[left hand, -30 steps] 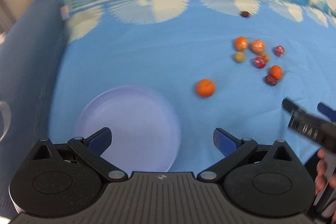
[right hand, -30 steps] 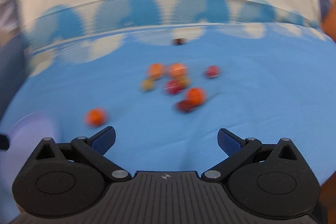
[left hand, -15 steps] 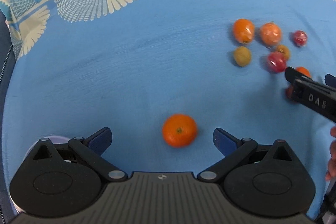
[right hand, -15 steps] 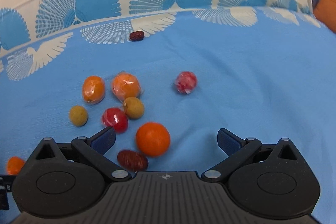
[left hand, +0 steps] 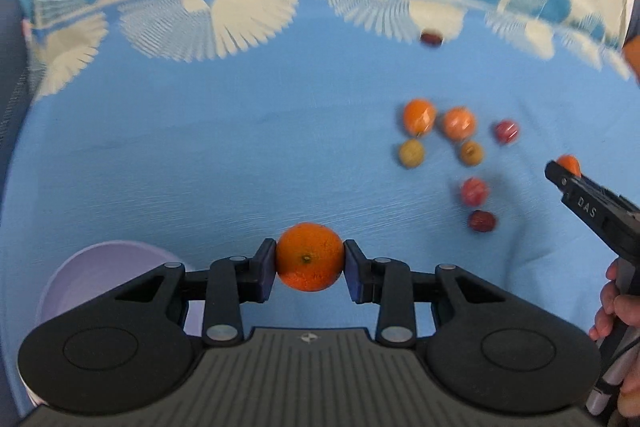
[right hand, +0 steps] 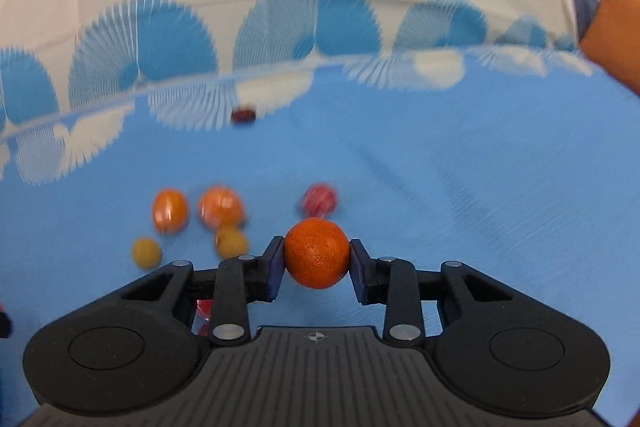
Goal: Organize fruits
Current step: 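Carry both mandarins to the plate and open both tools to release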
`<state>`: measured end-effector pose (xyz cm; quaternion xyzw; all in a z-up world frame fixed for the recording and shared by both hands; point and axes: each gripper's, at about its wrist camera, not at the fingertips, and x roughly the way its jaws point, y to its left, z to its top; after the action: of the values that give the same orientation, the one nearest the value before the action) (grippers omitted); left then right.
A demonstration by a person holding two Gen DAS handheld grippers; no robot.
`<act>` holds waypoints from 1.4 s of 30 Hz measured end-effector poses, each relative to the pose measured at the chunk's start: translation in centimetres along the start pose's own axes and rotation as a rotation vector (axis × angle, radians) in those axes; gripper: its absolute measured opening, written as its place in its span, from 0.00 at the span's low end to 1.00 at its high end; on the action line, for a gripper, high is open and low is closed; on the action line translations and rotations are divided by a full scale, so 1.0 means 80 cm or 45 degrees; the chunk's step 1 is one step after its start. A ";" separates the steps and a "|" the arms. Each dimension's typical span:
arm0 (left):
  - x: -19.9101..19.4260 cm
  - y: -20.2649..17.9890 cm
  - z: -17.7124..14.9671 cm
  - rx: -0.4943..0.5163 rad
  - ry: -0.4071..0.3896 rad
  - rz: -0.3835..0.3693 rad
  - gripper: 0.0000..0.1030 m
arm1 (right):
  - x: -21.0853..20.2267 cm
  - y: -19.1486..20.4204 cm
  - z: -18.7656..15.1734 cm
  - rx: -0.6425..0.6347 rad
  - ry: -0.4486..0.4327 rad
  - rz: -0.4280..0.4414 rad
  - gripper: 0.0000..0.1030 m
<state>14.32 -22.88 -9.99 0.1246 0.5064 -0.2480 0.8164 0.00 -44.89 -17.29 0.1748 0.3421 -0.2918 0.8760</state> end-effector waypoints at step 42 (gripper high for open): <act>-0.275 0.161 -0.278 -0.369 -0.222 0.150 0.38 | -0.365 0.212 -0.130 -0.700 0.066 0.726 0.34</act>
<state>-3.87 4.28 -1.24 0.0131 0.4560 -0.1340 0.8797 -11.85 -15.14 -2.32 0.0292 0.3671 0.0702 0.9271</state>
